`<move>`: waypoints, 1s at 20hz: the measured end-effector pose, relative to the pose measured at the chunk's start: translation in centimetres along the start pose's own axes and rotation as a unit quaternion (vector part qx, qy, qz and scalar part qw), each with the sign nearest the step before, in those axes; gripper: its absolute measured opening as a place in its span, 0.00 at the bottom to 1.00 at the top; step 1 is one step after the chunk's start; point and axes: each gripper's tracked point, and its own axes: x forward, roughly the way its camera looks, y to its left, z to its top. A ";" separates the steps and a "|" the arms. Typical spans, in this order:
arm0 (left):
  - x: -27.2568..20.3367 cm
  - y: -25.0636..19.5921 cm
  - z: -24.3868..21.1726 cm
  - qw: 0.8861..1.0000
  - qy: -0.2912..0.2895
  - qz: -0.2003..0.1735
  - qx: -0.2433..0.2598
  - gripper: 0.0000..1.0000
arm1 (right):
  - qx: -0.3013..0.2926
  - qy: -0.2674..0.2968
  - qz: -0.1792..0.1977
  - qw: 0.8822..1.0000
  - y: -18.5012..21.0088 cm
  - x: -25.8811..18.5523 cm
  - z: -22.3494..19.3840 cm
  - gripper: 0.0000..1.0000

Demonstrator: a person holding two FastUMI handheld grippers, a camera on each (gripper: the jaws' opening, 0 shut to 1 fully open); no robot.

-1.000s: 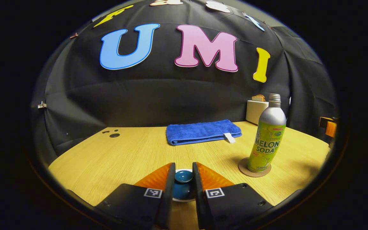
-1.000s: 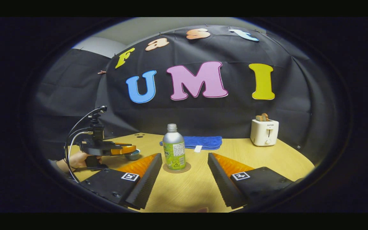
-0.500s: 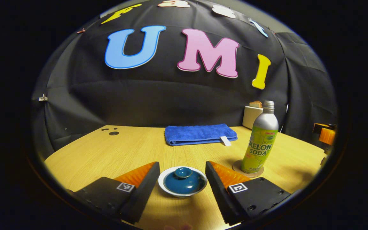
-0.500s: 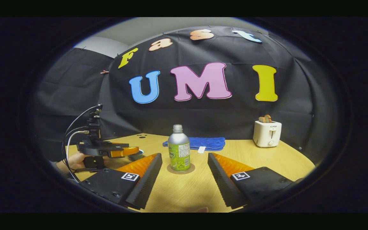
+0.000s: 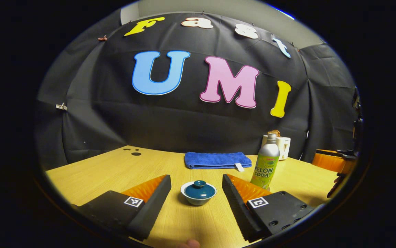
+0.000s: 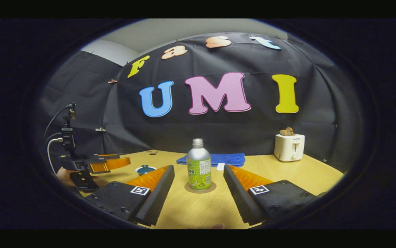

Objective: Open the teacup lid with one hand, grasp the water bottle and pour water into the teacup with the other hand; after pouring, place the water bottle on the coaster and then close the teacup lid.

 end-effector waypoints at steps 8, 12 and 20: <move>-0.5 -1.2 -0.1 1.000 0.003 -0.012 0.001 0.95 | -0.005 -0.001 -0.001 1.000 0.1 -0.2 0.3 0.89; -0.6 -1.0 0.1 1.000 0.005 -0.011 0.007 0.95 | -0.006 0.000 0.002 1.000 0.2 -0.1 0.2 0.89; -0.7 -1.2 0.3 1.000 0.006 -0.014 0.010 0.95 | -0.011 0.002 0.001 1.000 0.2 -0.3 0.1 0.89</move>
